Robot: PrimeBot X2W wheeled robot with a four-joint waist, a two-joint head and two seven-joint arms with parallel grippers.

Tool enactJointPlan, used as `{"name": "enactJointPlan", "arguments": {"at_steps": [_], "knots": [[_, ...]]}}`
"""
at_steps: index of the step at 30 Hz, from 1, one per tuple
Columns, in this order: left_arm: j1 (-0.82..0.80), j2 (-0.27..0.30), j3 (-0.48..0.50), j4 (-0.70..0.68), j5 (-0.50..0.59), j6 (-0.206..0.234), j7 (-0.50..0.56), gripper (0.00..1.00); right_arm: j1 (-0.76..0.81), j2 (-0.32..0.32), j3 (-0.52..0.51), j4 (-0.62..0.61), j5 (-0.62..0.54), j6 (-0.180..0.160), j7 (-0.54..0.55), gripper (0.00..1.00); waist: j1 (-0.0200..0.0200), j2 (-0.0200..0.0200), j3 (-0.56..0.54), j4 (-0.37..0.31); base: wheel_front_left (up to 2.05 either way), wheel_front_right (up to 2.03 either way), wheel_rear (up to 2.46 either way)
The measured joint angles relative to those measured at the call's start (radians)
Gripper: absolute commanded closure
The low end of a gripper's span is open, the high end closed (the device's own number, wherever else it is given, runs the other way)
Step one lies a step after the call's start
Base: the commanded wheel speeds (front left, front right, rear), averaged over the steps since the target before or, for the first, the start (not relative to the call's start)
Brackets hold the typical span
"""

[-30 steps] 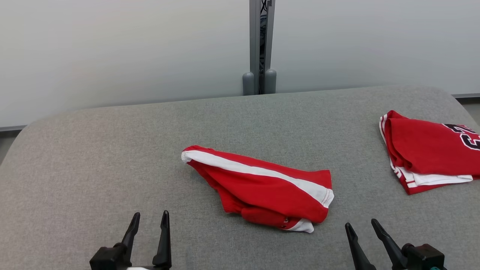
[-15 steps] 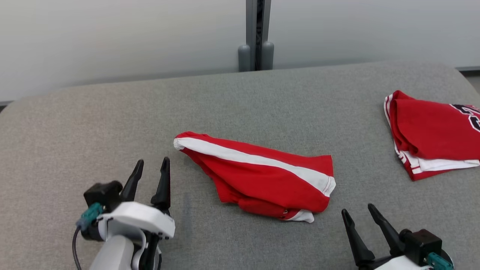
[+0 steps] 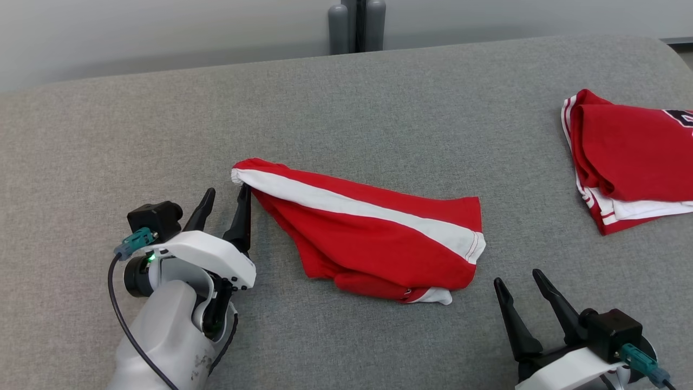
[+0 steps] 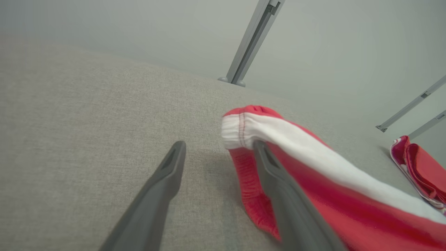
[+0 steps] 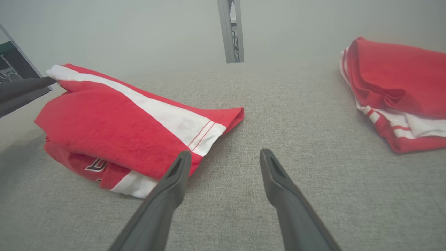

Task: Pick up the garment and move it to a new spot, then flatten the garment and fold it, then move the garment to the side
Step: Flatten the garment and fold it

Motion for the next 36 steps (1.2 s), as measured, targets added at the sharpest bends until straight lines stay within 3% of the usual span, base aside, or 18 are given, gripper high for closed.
{"name": "enactJointPlan", "arguments": {"at_steps": [7, 16, 22, 36], "knots": [[-0.044, -0.001, -0.062, 0.035, -0.087, -0.004, -0.001, 0.0, -0.011, -0.003, 0.004, 0.002, 0.0, 0.0, 0.0, 0.0, 0.0, 0.0, 0.014, -0.007, 0.0, 0.0, 0.0], [-0.063, 0.01, -0.026, -0.018, -0.262, -0.005, -0.002, 0.0, -0.025, -0.003, 0.01, 0.001, 0.0, 0.0, 0.0, 0.0, 0.0, 0.0, 0.026, -0.012, 0.0, 0.0, 0.0], [-0.067, 0.033, -0.07, -0.004, -0.342, -0.005, 0.08, 0.0, -0.031, -0.005, 0.015, 0.002, 0.0, 0.0, 0.0, 0.0, 0.0, 0.0, 0.031, -0.016, 0.0, 0.0, 0.0], [-0.108, 0.058, -0.155, -0.027, -0.503, -0.005, 0.122, 0.0, -0.055, -0.008, 0.03, 0.002, 0.002, 0.0, 0.0, 0.0, 0.0, 0.0, 0.062, -0.037, 0.0, 0.0, 0.0]]}}
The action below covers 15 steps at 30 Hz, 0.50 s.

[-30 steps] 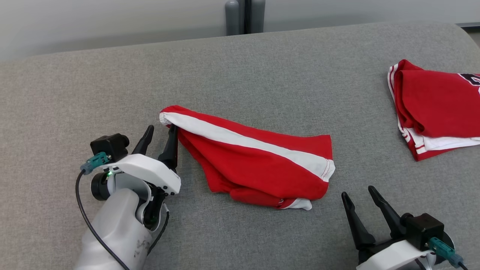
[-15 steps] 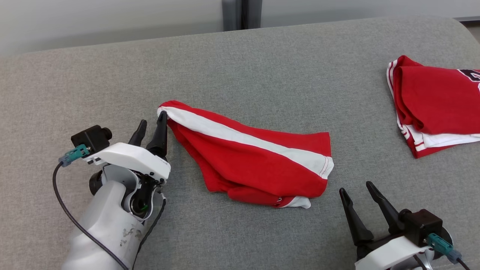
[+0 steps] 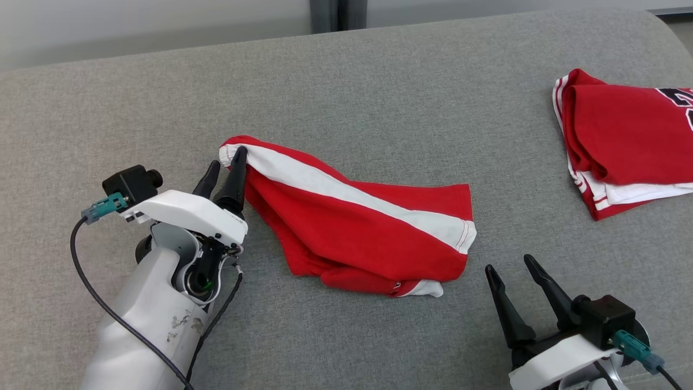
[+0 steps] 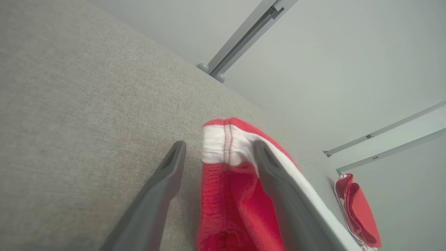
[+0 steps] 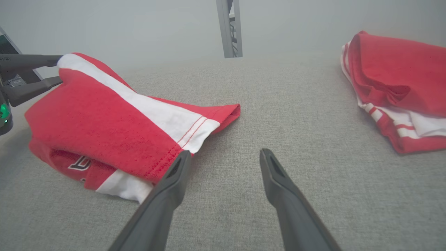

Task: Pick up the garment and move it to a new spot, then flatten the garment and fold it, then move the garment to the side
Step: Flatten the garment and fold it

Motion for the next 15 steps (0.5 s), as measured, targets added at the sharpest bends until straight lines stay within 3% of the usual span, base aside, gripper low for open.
{"name": "enactJointPlan", "arguments": {"at_steps": [2, 3, 5, 6, 15], "knots": [[-0.011, 0.001, -0.015, 0.005, -0.013, 0.0, 0.011, 0.0, -0.005, 0.0, -0.001, 0.0, 0.0, 0.0, 0.0, 0.0, 0.0, 0.0001, 0.001, -0.005, 0.0, 0.0, 0.0], [-0.015, 0.002, -0.022, 0.004, -0.017, 0.0, 0.011, 0.23, -0.009, 0.0, -0.001, -0.001, 0.0, 0.0, 0.0, 0.0, 0.0, 0.0001, 0.001, -0.007, 0.0, 0.0, 0.0], [-0.016, 0.005, -0.036, -0.005, -0.025, 0.0, 0.007, 0.93, -0.012, 0.0, -0.002, -0.002, 0.0, 0.0, 0.0, 0.0, 0.0, 0.0, 0.003, -0.011, 0.0, 0.0, 0.0], [-0.016, 0.008, -0.044, -0.009, -0.027, 0.0, 0.0, 1.0, -0.012, 0.0, -0.002, -0.002, 0.0, 0.0, 0.0, 0.0, 0.0, 0.0001, 0.003, -0.012, 0.0, 0.0, 0.0], [-0.018, 0.055, -0.105, -0.073, -0.054, 0.0, -0.054, 1.0, -0.014, 0.002, 0.006, -0.004, 0.006, 0.0, 0.0, 0.0, 0.0, 0.0001, -0.001, 0.0, 0.0, 0.0, 0.0]]}}
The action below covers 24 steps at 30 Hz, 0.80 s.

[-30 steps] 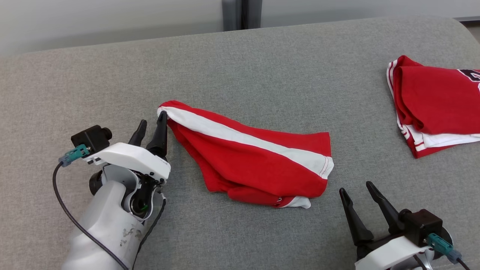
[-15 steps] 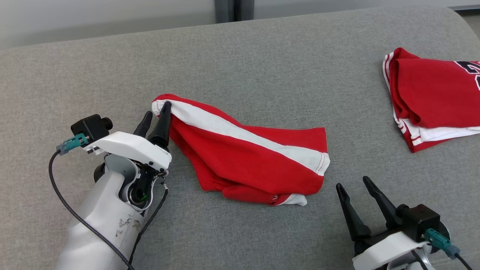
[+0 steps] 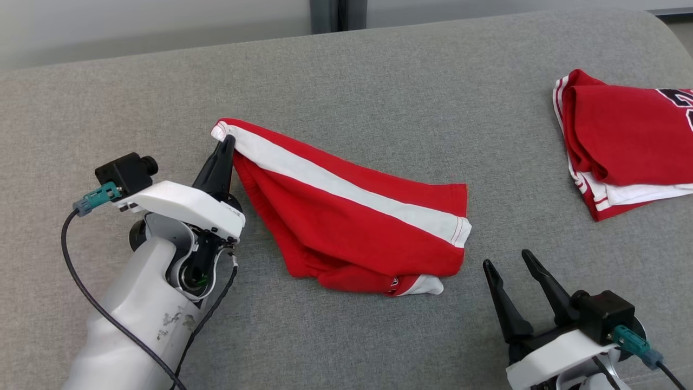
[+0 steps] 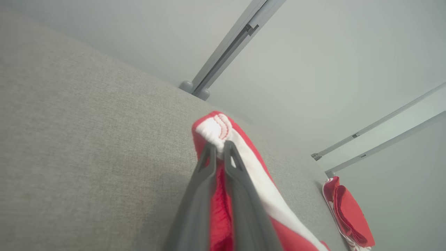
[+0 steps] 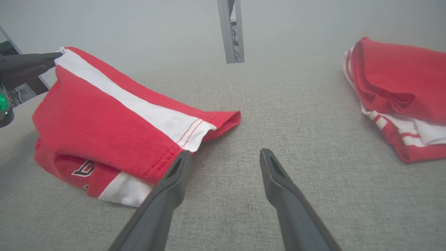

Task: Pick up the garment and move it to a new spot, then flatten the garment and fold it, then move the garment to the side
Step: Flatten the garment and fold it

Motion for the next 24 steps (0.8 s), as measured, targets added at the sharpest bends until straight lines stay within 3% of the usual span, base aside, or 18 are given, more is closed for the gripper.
{"name": "enactJointPlan", "arguments": {"at_steps": [8, 13, 22, 23, 24], "knots": [[0.087, 0.066, -0.074, -0.13, -0.021, 0.0, -0.016, 1.0, -0.074, 0.023, 0.035, 0.027, 0.249, 0.0, 0.0, 0.01, 0.0, -0.0001, -0.012, 0.027, 0.0, 0.0, 0.0], [0.14, 0.095, -0.111, -0.185, -0.021, 0.0, -0.024, 1.0, -0.117, -0.032, 0.113, 0.097, 0.343, 0.0, 0.0, 0.51, 0.0001, -0.0001, -0.023, 0.057, 0.0, 0.0, 0.0], [0.161, 0.103, -0.132, -0.236, -0.015, 0.0, -0.033, 1.0, -0.185, -0.045, 0.184, 0.209, 0.421, 0.0, 0.0, 0.5, 0.0, -0.0001, -0.03, 0.103, 0.0, 0.0, 0.0], [0.166, 0.103, -0.134, -0.24, -0.012, 0.0, -0.033, 1.0, -0.188, -0.047, 0.193, 0.209, 0.427, 0.0, 0.0, 0.31, 0.0, 0.0, -0.03, 0.106, 0.0, 0.0, 0.0], [0.169, 0.103, -0.136, -0.244, -0.011, 0.0, -0.033, 1.0, -0.192, -0.045, 0.189, 0.23, 0.439, 0.001, 0.0, 0.33, 0.0, 0.0, -0.03, 0.108, 0.0, 0.0, 0.0]]}}
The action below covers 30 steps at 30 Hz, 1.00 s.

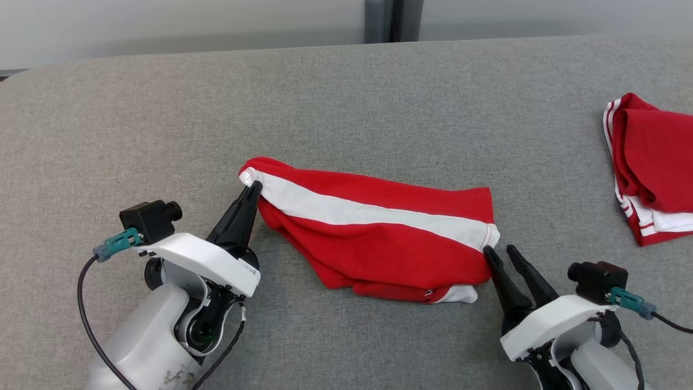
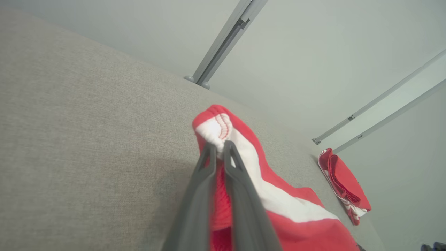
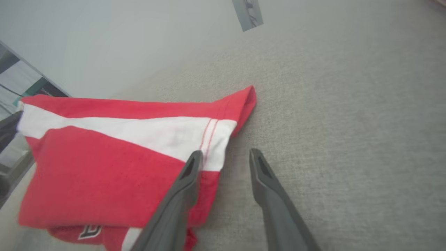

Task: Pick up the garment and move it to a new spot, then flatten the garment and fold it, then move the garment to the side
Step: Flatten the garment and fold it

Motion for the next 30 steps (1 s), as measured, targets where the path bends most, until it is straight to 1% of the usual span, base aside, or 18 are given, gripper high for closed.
{"name": "enactJointPlan", "arguments": {"at_steps": [1, 2, 3, 4, 5, 6, 7, 11, 16, 19, 22, 27, 30], "knots": [[0.0, 0.0, -0.002, -0.006, 0.0, 0.0, 0.001, 1.0, -0.009, 0.002, -0.002, 0.03, 0.011, -0.002, 0.0, 0.47, 0.0, 0.0, 0.0, 0.002, 0.0, 0.0, 0.0], [0.0, 0.001, -0.004, -0.011, 0.001, 0.0, 0.002, 1.0, -0.021, 0.0, 0.004, 0.044, 0.009, -0.003, 0.0, 0.65, -0.0001, 0.0, 0.002, 0.004, 0.0, 0.0, 0.0], [0.0, 0.0, -0.006, -0.013, 0.003, 0.001, 0.004, 1.0, -0.038, 0.001, 0.01, 0.047, 0.007, -0.003, 0.0, 0.93, -0.0001, 0.0, 0.003, 0.006, 0.0, 0.0, 0.0], [0.0, 0.0, -0.006, -0.013, 0.003, 0.001, 0.004, 1.0, -0.038, 0.001, 0.01, 0.047, 0.007, -0.003, 0.0, 1.0, -0.0001, 0.0, 0.003, 0.006, 0.0, 0.0, 0.0], [0.0, -0.003, -0.008, -0.017, 0.004, 0.001, 0.005, 1.0, -0.054, 0.001, 0.009, 0.045, 0.0, -0.002, 0.0, 1.0, 0.0, 0.0, 0.003, 0.008, 0.0, 0.0, 0.0], [0.0, 0.003, -0.01, -0.021, 0.009, 0.006, 0.005, 1.0, -0.067, 0.003, -0.013, 0.03, -0.007, -0.002, 0.0, 1.0, 0.0, 0.0, 0.002, 0.011, 0.0, 0.0, 0.0], [0.0, 0.003, -0.01, -0.021, 0.009, 0.006, 0.005, 1.0, -0.067, 0.003, -0.013, 0.03, -0.007, -0.002, 0.0, 1.0, 0.0, 0.0, 0.002, 0.011, 0.0, 0.0, 0.0], [0.001, 0.007, -0.01, -0.035, 0.009, 0.008, 0.005, 1.0, -0.055, -0.01, -0.067, -0.017, -0.049, -0.002, 0.0, 1.0, 0.0, 0.0, -0.002, 0.01, 0.0, 0.0, 0.0], [0.011, 0.022, -0.008, -0.045, 0.009, 0.015, 0.005, 1.0, -0.026, -0.023, -0.085, -0.045, -0.084, -0.002, 0.0, 1.0, 0.0, 0.0, -0.018, 0.003, 0.0, 0.0, 0.0], [0.018, 0.032, -0.006, -0.061, 0.01, 0.015, 0.003, 1.0, -0.022, -0.026, -0.105, -0.077, -0.094, -0.002, 0.0, 1.0, 0.0, 0.0, -0.031, -0.002, 0.0, 0.0, 0.0], [0.016, 0.046, -0.01, -0.091, 0.019, 0.014, 0.017, 1.0, -0.028, -0.044, -0.121, -0.12, -0.112, -0.002, 0.0, 1.0, 0.0, 0.0, -0.047, -0.006, 0.0, 0.0, 0.0], [-0.012, 0.107, -0.021, -0.178, 0.021, 0.012, 0.09, 1.0, -0.077, -0.093, -0.163, -0.194, -0.149, -0.002, 0.0, 1.0, 0.0, 0.0, -0.083, -0.013, 0.0, 0.0, 0.0], [-0.023, 0.149, -0.022, -0.267, -0.006, 0.009, 0.151, 1.0, -0.117, -0.127, -0.195, -0.23, -0.181, -0.002, 0.0, 1.0, 0.0, 0.0, -0.106, -0.017, 0.0, 0.0, 0.0]]}}
